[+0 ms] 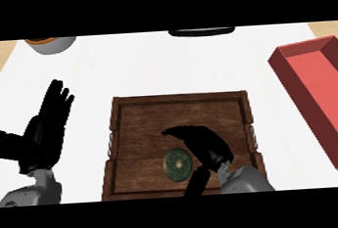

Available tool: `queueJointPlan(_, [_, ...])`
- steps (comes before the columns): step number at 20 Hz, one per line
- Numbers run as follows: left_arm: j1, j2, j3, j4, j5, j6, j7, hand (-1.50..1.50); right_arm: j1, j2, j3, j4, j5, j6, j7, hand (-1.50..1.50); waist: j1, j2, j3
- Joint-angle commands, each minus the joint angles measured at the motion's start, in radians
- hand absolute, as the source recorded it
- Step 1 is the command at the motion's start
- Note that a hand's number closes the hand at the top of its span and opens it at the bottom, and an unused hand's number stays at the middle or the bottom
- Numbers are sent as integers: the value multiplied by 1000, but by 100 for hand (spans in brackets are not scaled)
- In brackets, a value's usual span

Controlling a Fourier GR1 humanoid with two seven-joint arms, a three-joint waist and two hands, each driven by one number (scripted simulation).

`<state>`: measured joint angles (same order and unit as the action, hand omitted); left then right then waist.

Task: Pick the squash from the tray and place it in the cardboard box

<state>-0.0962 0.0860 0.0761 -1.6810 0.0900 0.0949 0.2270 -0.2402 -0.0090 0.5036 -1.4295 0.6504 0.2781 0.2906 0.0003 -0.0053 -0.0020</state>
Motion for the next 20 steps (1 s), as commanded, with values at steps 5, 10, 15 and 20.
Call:
queueJointPlan(5, [18, 11, 8, -26, 3, -8, 34, 0, 6, 8, 60, 8, 140, -70, -84, 150, 2, 5, 2])
queueJointPlan(10, [-18, 13, 22, -6, 10, -6, 45, 0, 12, -32, 9, -11, 152, -102, -142, 150, -1, 5, 2])
queueJointPlan(15, [-23, -25, -13, -19, -17, 26, 37, 0, -72, 8, -1, 49, 273, -207, -51, 150, 3, 6, 2])
queueJointPlan(20, [-18, -11, 1, 25, -13, -1, -17, 0, -95, -4, 42, 12, 478, -205, 180, 150, -4, 4, 1])
